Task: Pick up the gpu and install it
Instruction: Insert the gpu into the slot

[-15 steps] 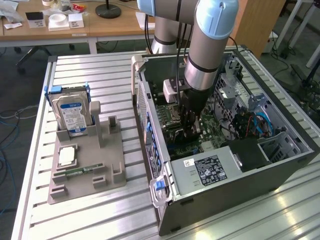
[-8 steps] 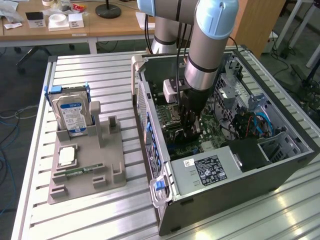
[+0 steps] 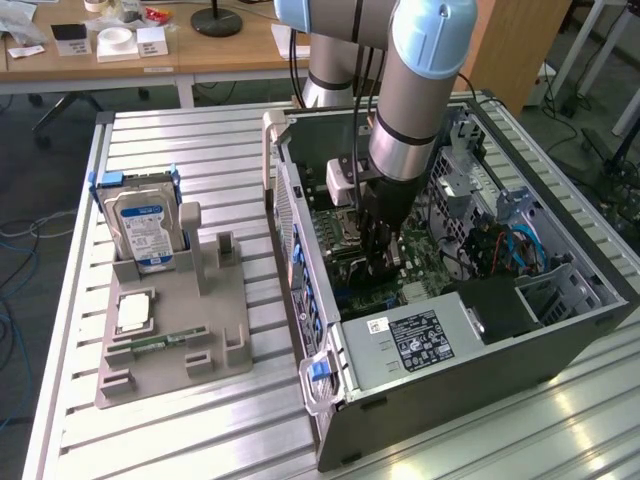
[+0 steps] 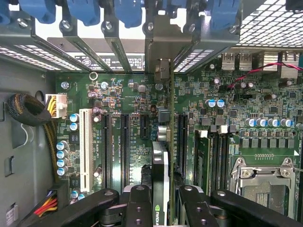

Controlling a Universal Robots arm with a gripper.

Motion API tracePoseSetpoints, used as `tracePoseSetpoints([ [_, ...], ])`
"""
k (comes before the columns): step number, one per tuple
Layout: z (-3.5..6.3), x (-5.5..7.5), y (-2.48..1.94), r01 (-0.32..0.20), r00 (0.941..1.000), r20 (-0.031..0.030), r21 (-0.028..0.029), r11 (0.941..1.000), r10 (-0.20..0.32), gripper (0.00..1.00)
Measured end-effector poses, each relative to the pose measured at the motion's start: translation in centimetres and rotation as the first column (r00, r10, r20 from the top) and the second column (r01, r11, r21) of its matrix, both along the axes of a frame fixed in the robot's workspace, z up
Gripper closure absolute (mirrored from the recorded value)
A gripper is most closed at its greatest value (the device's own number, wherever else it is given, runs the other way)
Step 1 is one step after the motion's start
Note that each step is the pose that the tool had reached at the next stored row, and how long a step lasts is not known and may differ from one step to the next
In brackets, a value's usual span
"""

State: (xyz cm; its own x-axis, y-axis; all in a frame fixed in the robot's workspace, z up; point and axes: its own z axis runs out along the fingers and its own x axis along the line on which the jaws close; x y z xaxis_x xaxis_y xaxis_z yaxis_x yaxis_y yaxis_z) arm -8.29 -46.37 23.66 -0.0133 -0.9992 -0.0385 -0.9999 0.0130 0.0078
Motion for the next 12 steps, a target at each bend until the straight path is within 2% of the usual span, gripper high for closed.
tracePoseSetpoints([
  [3,0.0,0.0,0.0,0.0,1.0,0.0,0.0001,1.0,0.0,0.73],
  [5,-0.12,-0.05,0.04,0.001,1.0,0.0005,0.0035,1.0,-0.001,0.73],
  [6,-0.09,-0.04,0.03,0.001,1.0,0.0009,0.0022,1.0,-0.001,0.67],
  [7,-0.03,-0.02,0.02,0.001,1.0,0.0003,0.0007,1.0,-0.001,0.67],
  [9,-0.01,0.0,0.0,0.0,1.0,0.0001,0.0002,1.0,0.0,0.55],
  [10,0.0,0.0,0.0,0.0,1.0,0.0,0.0001,1.0,0.0,0.55],
  [12,-0.01,0.0,0.0,0.0,1.0,0.0001,0.0002,1.0,0.0,0.43],
])
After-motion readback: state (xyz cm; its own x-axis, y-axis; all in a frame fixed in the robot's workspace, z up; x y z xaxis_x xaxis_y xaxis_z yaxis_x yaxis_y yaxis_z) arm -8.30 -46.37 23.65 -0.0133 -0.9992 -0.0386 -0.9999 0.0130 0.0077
